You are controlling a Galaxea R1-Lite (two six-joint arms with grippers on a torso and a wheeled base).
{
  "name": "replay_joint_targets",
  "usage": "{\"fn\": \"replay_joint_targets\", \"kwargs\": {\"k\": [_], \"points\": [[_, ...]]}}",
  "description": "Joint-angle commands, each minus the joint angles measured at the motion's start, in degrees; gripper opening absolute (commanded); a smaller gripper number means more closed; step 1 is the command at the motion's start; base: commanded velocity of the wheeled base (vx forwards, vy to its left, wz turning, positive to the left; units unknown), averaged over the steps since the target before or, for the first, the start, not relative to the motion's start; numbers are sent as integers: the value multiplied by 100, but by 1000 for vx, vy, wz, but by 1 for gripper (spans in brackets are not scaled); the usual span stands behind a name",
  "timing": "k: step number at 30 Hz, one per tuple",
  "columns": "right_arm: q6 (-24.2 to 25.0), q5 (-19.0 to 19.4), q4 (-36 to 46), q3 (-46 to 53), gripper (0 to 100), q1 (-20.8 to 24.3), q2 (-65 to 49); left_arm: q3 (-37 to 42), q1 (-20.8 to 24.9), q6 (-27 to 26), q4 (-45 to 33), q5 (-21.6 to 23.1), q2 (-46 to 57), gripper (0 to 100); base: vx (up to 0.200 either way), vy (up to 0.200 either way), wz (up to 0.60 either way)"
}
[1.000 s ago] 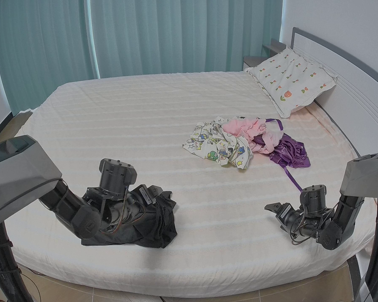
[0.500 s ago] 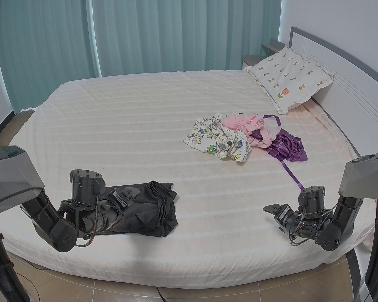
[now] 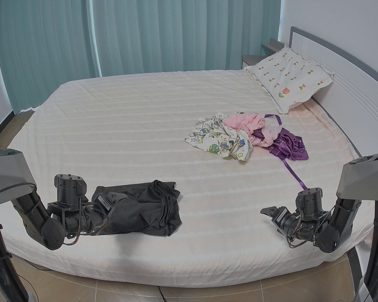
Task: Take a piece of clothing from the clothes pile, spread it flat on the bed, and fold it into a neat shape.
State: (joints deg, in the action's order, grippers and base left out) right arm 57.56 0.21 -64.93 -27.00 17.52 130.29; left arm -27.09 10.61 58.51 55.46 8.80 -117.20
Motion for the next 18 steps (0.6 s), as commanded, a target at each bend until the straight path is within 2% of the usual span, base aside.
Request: {"fn": "replay_joint_targets", "kwargs": {"k": [1, 4, 14, 18], "points": [[0, -3, -2, 11, 100, 24, 31, 37, -199, 11, 0, 131, -66, 100, 0, 200, 0], [0, -12, -11, 20, 100, 15, 31, 28, -349, 11, 0, 342, -224, 100, 0, 200, 0], [0, -12, -11, -7, 100, 15, 102, 37, -419, 116, 9, 350, -268, 100, 0, 200, 0], [0, -21, -11, -7, 100, 24, 110, 46, -401, 116, 9, 359, -259, 100, 0, 0, 0]]}}
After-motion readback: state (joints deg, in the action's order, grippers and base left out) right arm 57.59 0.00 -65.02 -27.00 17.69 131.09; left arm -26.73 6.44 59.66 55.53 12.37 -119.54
